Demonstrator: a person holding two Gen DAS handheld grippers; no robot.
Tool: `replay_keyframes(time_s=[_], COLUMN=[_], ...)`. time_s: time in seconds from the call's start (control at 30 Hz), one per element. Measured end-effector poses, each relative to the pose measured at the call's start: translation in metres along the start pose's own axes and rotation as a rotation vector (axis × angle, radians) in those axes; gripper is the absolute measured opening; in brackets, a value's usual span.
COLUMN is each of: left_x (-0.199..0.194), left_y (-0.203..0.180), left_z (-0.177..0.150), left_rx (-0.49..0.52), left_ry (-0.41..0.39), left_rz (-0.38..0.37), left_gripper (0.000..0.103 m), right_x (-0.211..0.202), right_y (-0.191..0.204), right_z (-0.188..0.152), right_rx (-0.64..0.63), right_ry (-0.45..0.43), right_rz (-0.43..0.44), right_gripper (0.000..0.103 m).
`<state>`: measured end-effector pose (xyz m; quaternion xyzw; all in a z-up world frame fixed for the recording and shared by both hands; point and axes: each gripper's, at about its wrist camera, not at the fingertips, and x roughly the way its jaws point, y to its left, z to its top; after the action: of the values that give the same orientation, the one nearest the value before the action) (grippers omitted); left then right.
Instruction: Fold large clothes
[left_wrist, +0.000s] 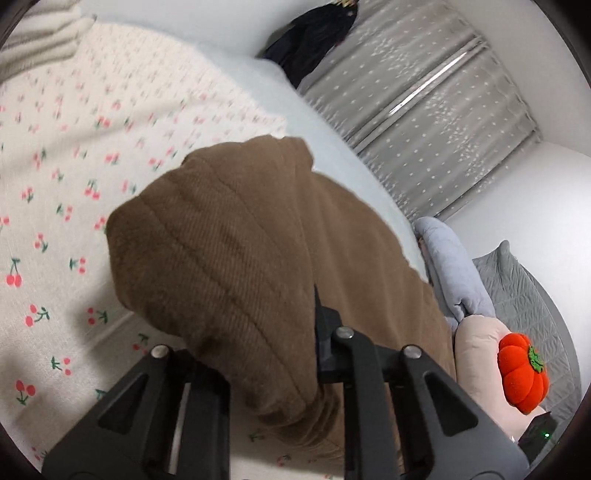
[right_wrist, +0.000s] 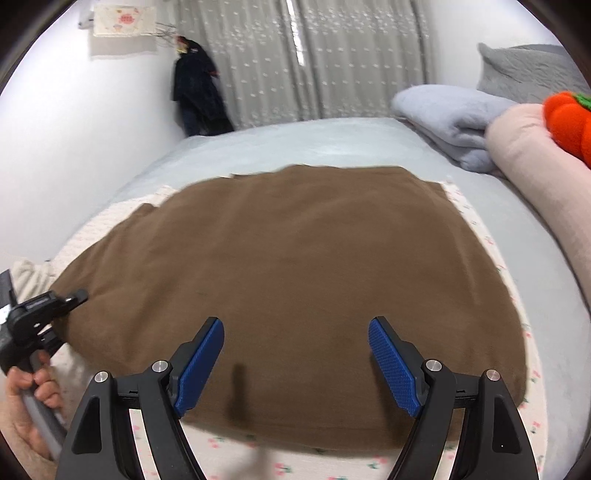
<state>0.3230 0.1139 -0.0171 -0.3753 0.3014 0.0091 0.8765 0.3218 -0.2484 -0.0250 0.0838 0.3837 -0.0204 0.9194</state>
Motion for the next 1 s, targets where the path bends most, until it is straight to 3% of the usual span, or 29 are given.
replay_keyframes(time_s=[0.03, 0.13, 0.3, 0.33, 0.4, 0.67, 0.73, 0.87, 1.0], left_x=[-0.002, -0.010, -0.032, -0.034, -0.040, -0.045, -0.040, -0.022, 0.009], left_y=[-0.005, -0.015, -0.051, -0.066, -0.095, -0.211, -0.229, -0.254, -0.254], left_z=[0.001, 0.004, 0.004, 0.000, -0.010, -0.061, -0.074, -0.111, -0.160], left_rx=[0.009, 0.041, 0.195, 0.240, 0.344, 0.723, 0.798, 0.914, 1.048], left_ry=[-0.013, -0.057, -0.141, -0.143, -0.172, -0.175, -0.146, -0.059, 0.094], left_rz=[-0.002, -0.017, -0.088, -0.114, -0.146, -0.338, -0.371, -0.415, -0.430], left_gripper=[0.019, 0.017, 0.016, 0.016, 0.016, 0.016, 0.016, 0.016, 0.018], right_x=[-0.001, 0.004, 0.042, 0.058, 0.073, 0.065, 0.054, 0.027, -0.001], right_y=[0.006, 0.025, 0.049, 0.050, 0.047, 0.018, -0.006, -0.070, -0.149], right_z=[0.001, 0.003, -0.008, -0.014, -0.021, -0.011, -0.011, -0.014, -0.026], right_rx=[-0.009, -0.020, -0.020, -0.002, 0.042, 0.149, 0.237, 0.390, 0.585], right_ry=[-0.002, 0.020, 0.156, 0.213, 0.243, 0.247, 0.222, 0.140, 0.056], right_rz=[0.036, 0.171, 0.362, 0.357, 0.360, 0.421, 0.465, 0.421, 0.355], right_gripper=[0.081, 0.065, 0.026, 0.026, 0.025, 0.024, 0.024, 0.031, 0.049])
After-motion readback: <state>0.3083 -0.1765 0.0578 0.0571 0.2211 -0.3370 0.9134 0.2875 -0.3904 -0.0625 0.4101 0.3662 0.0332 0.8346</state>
